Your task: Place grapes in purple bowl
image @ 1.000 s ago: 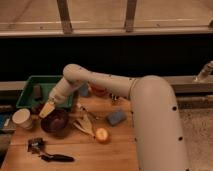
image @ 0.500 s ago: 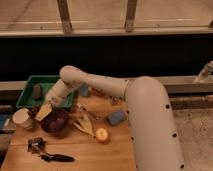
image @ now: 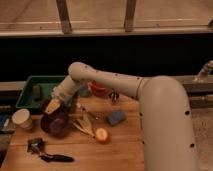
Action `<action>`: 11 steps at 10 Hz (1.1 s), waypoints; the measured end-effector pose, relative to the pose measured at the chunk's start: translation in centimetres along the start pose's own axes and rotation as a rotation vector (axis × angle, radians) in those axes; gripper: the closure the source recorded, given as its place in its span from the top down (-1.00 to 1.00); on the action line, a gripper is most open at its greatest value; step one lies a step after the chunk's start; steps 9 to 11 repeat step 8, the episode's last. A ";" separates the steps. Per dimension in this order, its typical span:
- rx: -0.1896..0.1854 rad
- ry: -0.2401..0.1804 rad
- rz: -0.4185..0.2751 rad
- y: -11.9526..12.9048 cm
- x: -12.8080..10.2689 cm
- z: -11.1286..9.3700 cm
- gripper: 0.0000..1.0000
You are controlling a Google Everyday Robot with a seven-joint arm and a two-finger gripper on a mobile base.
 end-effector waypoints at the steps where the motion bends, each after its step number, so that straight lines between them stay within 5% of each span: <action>1: -0.014 0.001 0.000 0.1 -0.1 0.6 0.60; 5: -0.077 0.010 -0.032 2.1 -1.2 2.7 0.60; 11: -0.074 0.009 -0.029 2.0 -1.1 2.6 0.60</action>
